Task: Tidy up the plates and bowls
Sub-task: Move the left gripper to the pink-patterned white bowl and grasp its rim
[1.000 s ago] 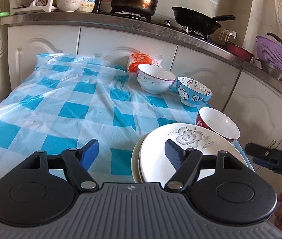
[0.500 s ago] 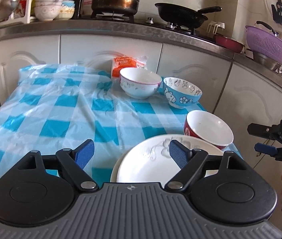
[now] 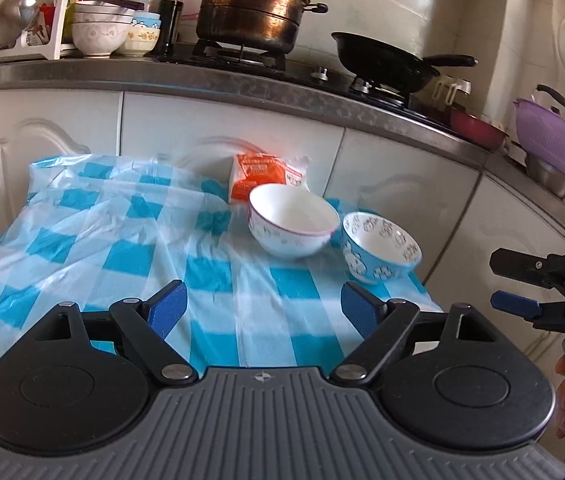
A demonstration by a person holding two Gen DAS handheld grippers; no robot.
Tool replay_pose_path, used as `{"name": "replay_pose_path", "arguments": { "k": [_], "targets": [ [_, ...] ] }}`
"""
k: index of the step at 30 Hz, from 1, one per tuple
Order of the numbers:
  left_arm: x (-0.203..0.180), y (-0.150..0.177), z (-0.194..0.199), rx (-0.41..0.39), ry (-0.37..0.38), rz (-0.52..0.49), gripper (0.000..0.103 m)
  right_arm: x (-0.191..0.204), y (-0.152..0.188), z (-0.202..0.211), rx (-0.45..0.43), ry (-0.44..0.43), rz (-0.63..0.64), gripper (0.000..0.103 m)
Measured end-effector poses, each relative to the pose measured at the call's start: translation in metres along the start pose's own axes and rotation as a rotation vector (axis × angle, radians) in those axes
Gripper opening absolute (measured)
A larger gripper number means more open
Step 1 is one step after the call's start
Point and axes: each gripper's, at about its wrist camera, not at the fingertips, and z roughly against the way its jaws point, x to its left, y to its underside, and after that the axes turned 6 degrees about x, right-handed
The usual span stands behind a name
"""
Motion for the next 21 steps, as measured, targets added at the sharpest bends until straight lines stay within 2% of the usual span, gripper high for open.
{"name": "replay_pose_path", "arguments": {
  "k": [7,13,17,21],
  "targets": [
    [0.002,-0.028,-0.037,-0.002,-0.029,-0.004,0.103,0.015,-0.036,-0.039,0.037,-0.06,0.076,0.1],
    [0.009,-0.047,-0.078,0.029,-0.019,0.031,0.103,0.024,-0.065,-0.08,0.078,-0.058,0.145,0.098],
    [0.016,-0.058,-0.102,0.033,-0.018,0.075,0.103,0.02,-0.084,-0.114,0.113,-0.05,0.141,0.092],
    [0.021,-0.066,-0.128,0.044,-0.015,0.116,0.095,0.012,-0.102,-0.148,0.155,-0.036,0.139,0.084]
  ]
}}
